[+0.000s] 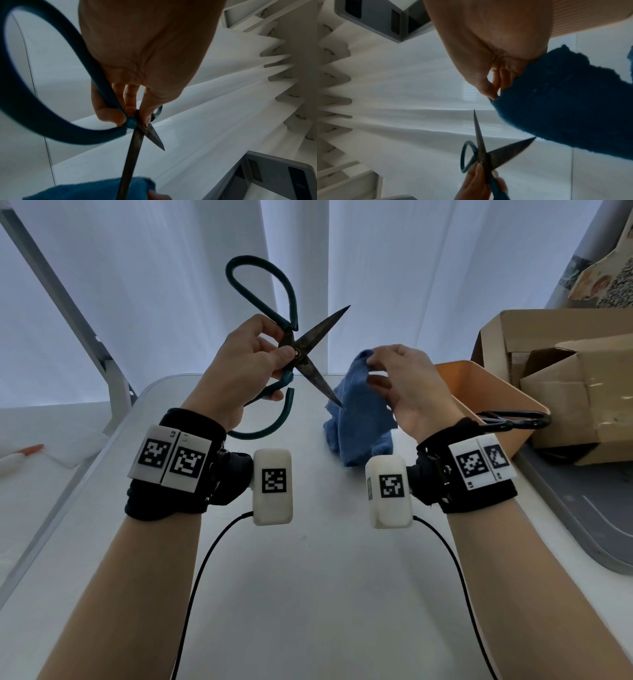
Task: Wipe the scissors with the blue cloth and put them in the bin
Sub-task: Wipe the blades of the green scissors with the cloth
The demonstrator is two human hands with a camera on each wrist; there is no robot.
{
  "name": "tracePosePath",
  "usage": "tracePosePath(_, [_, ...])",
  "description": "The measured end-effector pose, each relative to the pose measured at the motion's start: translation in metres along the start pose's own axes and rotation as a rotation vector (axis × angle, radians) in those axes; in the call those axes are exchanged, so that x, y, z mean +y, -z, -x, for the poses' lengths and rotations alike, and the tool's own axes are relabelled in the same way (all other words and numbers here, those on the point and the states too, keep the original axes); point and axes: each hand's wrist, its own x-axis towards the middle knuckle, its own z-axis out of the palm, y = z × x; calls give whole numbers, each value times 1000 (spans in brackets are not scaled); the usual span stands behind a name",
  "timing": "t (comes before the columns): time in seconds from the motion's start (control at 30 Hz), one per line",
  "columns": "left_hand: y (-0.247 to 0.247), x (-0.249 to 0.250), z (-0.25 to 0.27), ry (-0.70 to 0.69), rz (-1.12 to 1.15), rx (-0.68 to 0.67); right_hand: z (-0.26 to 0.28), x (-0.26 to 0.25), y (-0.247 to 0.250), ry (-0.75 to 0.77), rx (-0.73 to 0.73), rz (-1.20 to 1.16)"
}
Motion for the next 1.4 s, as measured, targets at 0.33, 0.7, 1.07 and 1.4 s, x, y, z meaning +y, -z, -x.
tracePosePath(0.33, [-5,-1,1,-17,-39,-38,9,-7,-8,49,-376,-39])
tracePosePath(0.7, [-9,1,1,-40,-32,-88,8,0,-3,39,-432,-145])
tracePosePath(1.07, [-13,-1,2,-68,-71,-86,16,3,-16,8,-361,-48])
tracePosePath(1.4, [-17,-3,1,-89,-125,-48,19,6,-26,70,-311,13])
